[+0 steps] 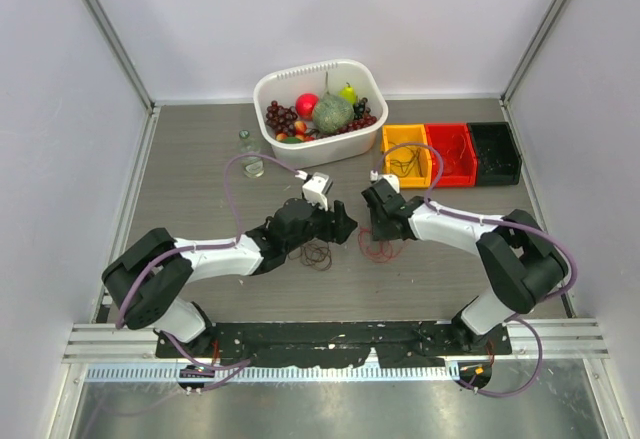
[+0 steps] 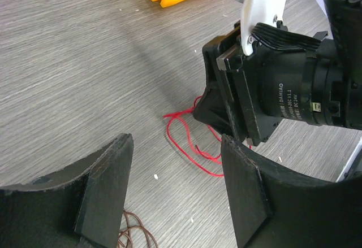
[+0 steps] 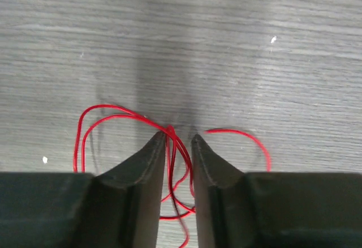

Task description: Untangle the cables

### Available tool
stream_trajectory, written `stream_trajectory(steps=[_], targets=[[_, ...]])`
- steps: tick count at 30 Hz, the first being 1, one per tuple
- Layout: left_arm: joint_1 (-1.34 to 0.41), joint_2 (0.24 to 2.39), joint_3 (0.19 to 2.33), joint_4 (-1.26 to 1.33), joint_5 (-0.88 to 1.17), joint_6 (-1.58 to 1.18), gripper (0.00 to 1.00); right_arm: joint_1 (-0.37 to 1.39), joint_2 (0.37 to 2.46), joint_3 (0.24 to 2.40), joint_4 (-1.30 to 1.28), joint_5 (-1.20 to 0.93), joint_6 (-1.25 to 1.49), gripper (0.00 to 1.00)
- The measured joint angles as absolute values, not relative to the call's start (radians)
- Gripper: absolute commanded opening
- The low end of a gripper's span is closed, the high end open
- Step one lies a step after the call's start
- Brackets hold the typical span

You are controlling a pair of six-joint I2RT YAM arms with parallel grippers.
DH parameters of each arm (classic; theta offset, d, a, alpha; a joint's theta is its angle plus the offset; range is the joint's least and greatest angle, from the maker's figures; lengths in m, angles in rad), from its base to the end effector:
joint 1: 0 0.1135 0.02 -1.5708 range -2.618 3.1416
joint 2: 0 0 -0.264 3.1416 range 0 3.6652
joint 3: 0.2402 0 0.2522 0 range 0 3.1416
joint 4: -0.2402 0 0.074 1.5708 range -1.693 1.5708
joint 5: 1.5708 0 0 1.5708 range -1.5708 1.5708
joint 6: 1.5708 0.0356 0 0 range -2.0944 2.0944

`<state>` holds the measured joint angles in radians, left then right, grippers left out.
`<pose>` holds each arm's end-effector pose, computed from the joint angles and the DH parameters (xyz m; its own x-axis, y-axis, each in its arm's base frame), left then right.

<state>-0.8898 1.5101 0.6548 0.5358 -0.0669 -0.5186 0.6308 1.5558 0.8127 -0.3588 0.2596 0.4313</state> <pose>0.1995 -0.2424 0.1971 -0.5362 -0.1238 -0.8350 0.5406 0.7093 -0.4523 0.2364 0.1613 0.1592 -0.8536 -0.1230 -0.5063 -0.1316 0.9911 -0.0191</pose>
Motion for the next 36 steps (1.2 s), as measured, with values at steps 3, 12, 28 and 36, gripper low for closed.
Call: stream_trajectory(steps=[3,12,28,36], targets=[[-0.890,1.510,0.653,0.540,-0.079,-0.519,0.67,0.636,1.572,0.828,-0.347,0.269,0.445,0.01],[-0.890,1.465,0.595,0.553,-0.140,-0.519,0.68,0.630,1.427,0.853,-0.471,0.405,0.459,0.01],[-0.890,1.436,0.579,0.576,-0.183,-0.521,0.86,0.196,1.436,1.240,-0.459,0.724,0.557,0.01],[-0.890,1.435,0.579,0.579,-0.183,-0.521,0.87,0.117,1.772,1.434,-0.374,0.839,0.524,0.01]])
